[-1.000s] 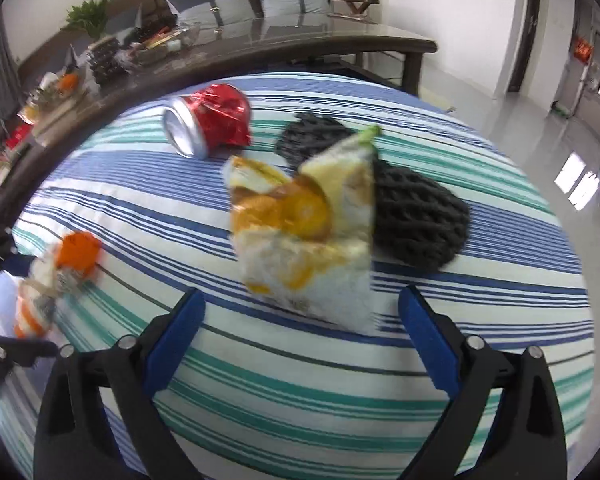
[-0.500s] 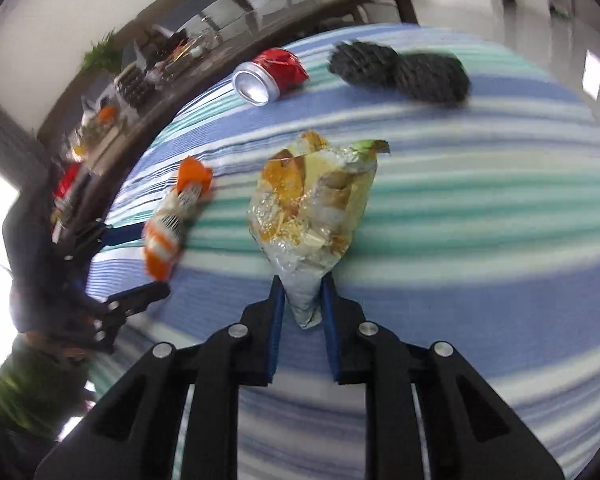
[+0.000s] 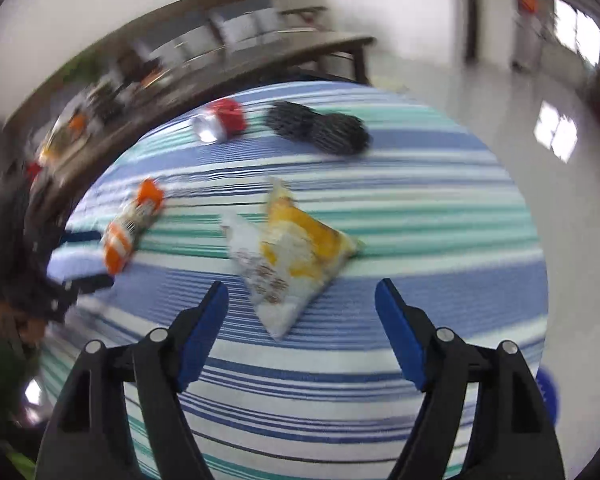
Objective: Collect trash
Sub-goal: 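Grasp the orange-white wrapper with the left tool while the right tool grasps the chip bag, then carry the wrapper and chip bag over the blue wastebasket and open both tools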
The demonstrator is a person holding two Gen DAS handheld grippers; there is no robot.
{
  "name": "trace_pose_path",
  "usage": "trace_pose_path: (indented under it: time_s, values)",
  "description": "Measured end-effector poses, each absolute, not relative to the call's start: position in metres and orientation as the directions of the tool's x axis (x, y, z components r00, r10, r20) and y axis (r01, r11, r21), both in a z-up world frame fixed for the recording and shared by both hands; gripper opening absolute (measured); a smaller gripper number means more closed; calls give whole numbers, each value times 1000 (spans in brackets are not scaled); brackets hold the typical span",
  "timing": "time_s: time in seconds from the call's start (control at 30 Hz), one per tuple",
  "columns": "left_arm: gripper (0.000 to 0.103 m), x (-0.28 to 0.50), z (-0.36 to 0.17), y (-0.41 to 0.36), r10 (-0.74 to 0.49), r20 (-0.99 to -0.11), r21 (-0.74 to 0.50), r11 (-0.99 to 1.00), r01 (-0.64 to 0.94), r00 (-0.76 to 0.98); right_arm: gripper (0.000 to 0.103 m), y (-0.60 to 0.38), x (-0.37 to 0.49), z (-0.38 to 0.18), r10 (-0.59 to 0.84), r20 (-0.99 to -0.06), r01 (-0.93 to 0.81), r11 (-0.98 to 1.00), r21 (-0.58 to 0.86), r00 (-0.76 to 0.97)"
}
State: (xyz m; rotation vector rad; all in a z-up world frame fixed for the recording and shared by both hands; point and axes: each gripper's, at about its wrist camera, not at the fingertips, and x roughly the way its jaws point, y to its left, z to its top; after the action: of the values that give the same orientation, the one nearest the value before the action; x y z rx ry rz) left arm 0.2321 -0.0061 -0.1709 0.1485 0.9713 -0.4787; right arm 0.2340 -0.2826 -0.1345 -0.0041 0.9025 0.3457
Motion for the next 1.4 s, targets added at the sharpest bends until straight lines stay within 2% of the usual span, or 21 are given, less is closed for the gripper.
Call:
trace_pose_path:
  time_s: [0.07,0.13,0.3,0.4,0.43,0.47,0.5,0.53,0.57,0.6,0.87,1.1,1.4]
  values:
    - [96,237,-171,-7,-329,-824,-114,893,435,462,84,-267,238,-130,288,-774,-383,922,64,563]
    - [96,243,-172,-8,-327,-827,-126,901,415,457,87,-254,248,-128,267,-783,-449,894,-17,562]
    - [96,260,-174,-12,-300,-834,-117,916,383,463,87,-244,272,-142,234,-837,-563,820,-103,494]
    - [96,267,-174,-15,-294,-841,-113,916,384,454,86,-246,280,-149,250,-867,-594,802,-64,431]
    - [92,269,-173,-16,-294,-844,-112,915,389,449,74,-246,282,-152,248,-877,-590,806,-49,412]
    - [86,270,-173,-19,-292,-847,-108,913,394,445,58,-247,282,-154,240,-884,-582,812,-43,401]
    - [83,270,-173,-22,-285,-851,-97,911,401,442,53,-249,282,-154,239,-885,-565,824,-33,399]
    - [75,270,-173,-25,-270,-853,-76,911,404,447,48,-251,280,-152,249,-882,-549,836,-13,400]
    - [64,270,-172,-28,-259,-853,-58,909,412,453,46,-254,278,-150,259,-879,-528,849,9,401]
    - [59,269,-172,-29,-257,-851,-49,907,418,457,45,-257,275,-148,263,-876,-511,859,22,404]
    - [56,253,-164,-40,-310,-833,-79,887,455,459,44,-279,249,-132,356,-828,-376,906,193,433]
    - [55,225,-141,-67,-367,-799,-99,861,499,476,44,-293,226,-126,376,-804,-322,915,243,462]
    - [55,198,-121,-108,-386,-770,-60,837,545,508,44,-323,200,-121,361,-784,-246,931,270,505]
